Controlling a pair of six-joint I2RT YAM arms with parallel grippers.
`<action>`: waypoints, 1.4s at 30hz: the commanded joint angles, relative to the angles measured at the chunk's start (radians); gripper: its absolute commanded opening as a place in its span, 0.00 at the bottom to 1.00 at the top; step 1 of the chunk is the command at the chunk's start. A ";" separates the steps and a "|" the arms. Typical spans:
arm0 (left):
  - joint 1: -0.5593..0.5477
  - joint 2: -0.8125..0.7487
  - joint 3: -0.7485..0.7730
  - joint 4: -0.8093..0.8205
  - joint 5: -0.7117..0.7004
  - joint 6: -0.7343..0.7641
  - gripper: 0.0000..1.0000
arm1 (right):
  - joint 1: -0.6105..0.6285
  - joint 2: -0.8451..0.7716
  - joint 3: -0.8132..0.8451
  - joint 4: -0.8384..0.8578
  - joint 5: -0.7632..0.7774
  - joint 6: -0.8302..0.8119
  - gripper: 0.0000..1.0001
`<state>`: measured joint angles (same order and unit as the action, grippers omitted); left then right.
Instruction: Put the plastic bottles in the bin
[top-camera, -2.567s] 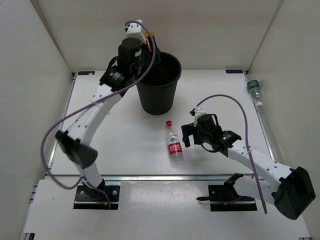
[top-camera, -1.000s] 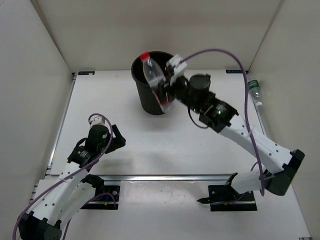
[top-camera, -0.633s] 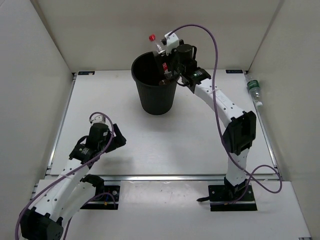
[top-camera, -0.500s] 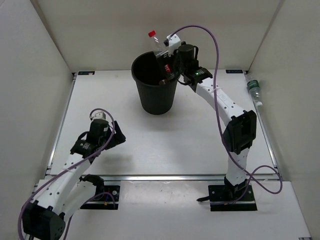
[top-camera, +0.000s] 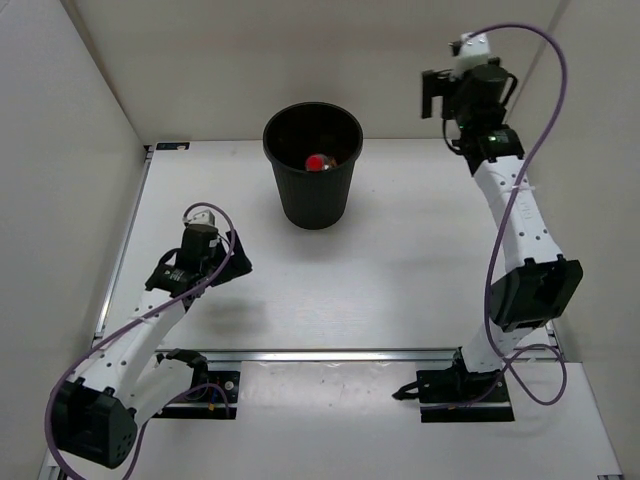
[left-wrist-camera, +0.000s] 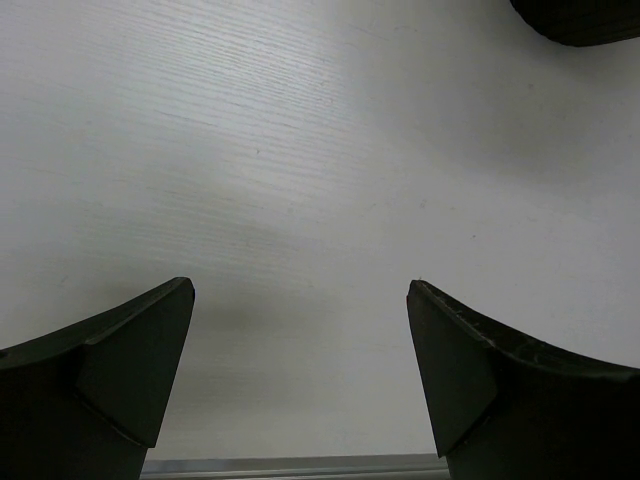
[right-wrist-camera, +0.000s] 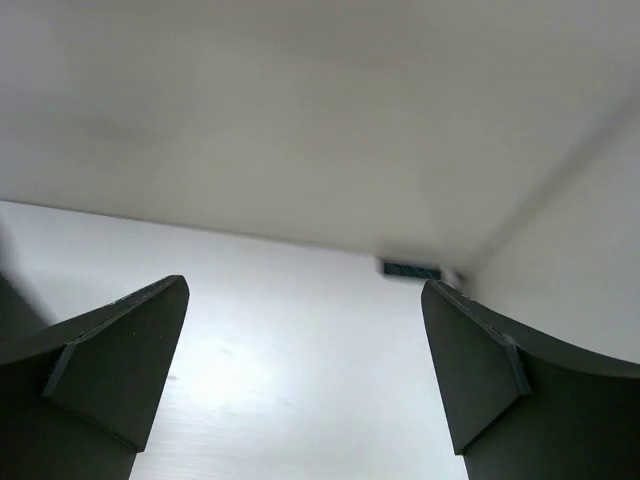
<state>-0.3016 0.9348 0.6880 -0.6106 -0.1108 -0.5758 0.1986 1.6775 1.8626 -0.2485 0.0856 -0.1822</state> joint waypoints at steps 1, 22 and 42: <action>0.028 0.010 0.044 -0.021 -0.001 0.033 0.99 | -0.160 0.051 -0.074 -0.109 0.095 0.046 1.00; 0.052 0.153 0.119 -0.034 0.082 0.041 0.99 | -0.453 0.705 0.273 -0.229 0.387 -0.040 0.99; 0.056 0.162 0.214 -0.081 0.000 0.044 0.98 | -0.475 0.824 0.429 -0.308 0.243 -0.003 0.37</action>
<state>-0.2546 1.1397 0.8635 -0.6804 -0.0814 -0.5373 -0.2821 2.5198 2.2471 -0.5179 0.3622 -0.2092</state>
